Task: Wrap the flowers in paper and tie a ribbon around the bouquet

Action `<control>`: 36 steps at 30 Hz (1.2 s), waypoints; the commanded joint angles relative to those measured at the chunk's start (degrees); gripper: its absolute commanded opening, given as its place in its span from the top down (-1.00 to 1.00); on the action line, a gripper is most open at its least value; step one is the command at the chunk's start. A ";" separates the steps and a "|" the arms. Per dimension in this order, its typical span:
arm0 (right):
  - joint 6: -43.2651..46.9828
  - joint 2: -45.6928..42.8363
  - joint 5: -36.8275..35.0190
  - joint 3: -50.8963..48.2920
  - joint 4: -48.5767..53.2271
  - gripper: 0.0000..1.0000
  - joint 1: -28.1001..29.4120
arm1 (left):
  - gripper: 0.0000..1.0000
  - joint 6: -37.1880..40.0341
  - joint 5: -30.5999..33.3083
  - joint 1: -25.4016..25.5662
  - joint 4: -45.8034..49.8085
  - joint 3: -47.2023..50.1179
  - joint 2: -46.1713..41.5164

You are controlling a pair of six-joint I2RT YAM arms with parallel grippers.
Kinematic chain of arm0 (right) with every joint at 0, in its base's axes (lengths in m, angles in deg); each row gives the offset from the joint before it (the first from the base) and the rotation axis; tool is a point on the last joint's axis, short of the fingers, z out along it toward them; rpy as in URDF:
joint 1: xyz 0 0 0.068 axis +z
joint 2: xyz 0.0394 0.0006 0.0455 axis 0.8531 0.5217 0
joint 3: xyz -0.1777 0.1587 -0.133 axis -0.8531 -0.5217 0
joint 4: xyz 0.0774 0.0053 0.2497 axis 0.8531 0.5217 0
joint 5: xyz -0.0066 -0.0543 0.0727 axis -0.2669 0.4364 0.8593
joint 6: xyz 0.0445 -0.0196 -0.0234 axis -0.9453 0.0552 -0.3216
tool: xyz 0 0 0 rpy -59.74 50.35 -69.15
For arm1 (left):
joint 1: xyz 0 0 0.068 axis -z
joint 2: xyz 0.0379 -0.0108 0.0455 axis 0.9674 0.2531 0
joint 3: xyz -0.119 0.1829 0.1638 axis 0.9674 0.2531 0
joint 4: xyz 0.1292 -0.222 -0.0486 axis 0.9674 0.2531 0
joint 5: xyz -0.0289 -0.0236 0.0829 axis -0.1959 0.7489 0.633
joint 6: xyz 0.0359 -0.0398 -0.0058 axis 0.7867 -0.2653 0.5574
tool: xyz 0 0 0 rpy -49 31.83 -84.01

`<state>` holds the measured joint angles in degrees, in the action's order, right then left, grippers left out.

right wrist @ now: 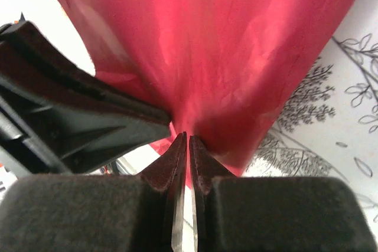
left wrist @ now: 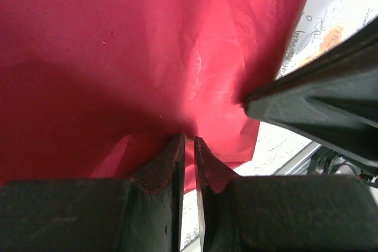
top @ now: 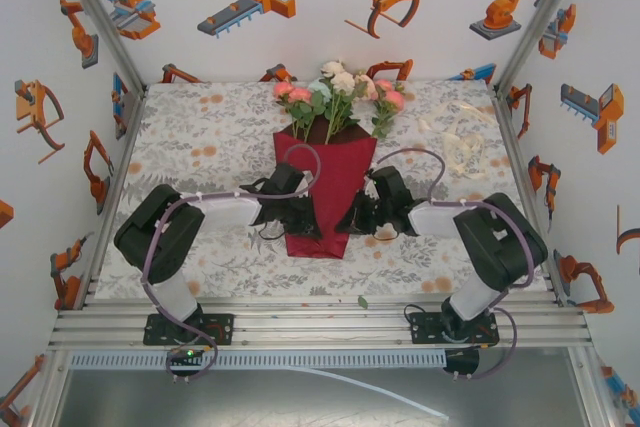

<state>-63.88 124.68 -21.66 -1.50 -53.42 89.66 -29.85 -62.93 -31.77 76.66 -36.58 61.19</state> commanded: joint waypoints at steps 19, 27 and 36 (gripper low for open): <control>0.49 9.28 -1.50 -0.16 -13.42 0.73 -12.62 | 0.75 -3.23 -1.72 -1.28 -10.86 10.05 0.16; -0.53 19.70 -3.18 14.19 -13.84 0.75 -19.53 | 0.76 -3.16 -2.11 -1.96 -12.37 11.02 -0.80; -4.36 28.98 -4.75 29.20 -13.67 0.77 -24.15 | 0.76 -3.10 -1.81 -2.13 -12.75 11.21 -2.28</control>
<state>-66.81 151.02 -24.50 24.49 -67.19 66.61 -33.85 -66.49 -33.60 61.07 -27.18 59.31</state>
